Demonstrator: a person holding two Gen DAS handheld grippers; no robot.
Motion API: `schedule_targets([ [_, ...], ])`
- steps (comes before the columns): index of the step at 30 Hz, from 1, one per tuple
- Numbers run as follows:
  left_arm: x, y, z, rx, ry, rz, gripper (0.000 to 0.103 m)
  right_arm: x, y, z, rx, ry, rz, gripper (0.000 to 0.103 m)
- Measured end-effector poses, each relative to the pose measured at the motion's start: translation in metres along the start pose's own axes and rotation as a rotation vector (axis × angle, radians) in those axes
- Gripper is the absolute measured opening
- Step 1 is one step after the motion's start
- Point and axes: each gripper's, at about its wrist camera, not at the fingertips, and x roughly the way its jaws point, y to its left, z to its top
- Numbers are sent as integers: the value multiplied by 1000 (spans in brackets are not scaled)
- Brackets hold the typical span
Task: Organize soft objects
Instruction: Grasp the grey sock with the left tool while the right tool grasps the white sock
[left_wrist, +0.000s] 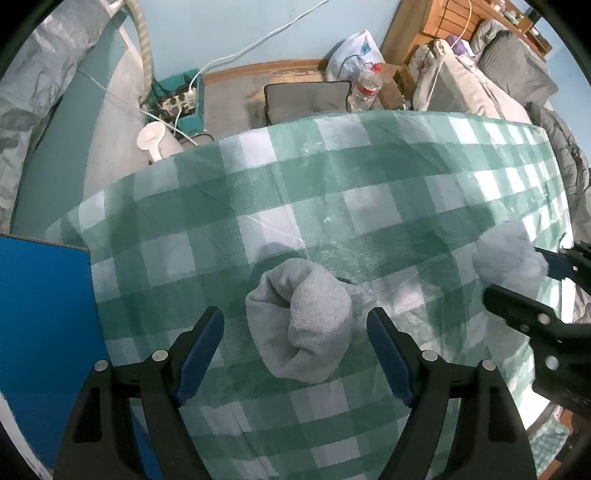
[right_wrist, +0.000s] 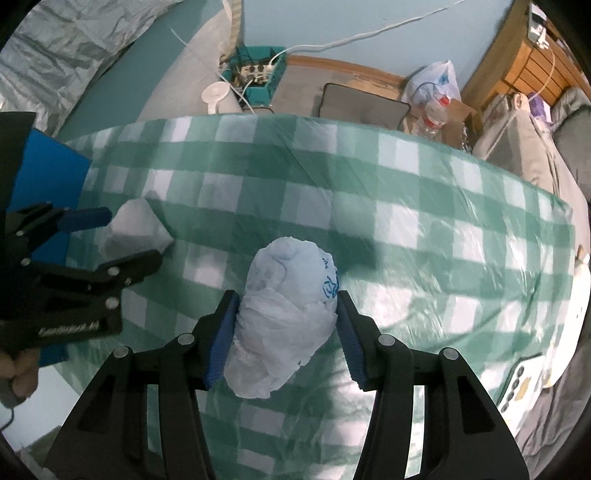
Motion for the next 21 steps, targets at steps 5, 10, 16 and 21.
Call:
schedule_targets([
  [5, 6, -1, -4, 3, 4, 16, 64, -3, -3, -9, 4, -4, -2, 52],
  [10, 3, -5, -5, 17, -19, 39, 44, -5, -1, -15, -6, -8, -6, 52],
  [16, -3, -2, -12, 27, -34, 77, 35, -11, 4, -21, -23, -22, -15, 52],
  [21, -15, 3, -25, 33, -58, 91, 35, -18, 9, -23, -40, -33, -23, 52],
])
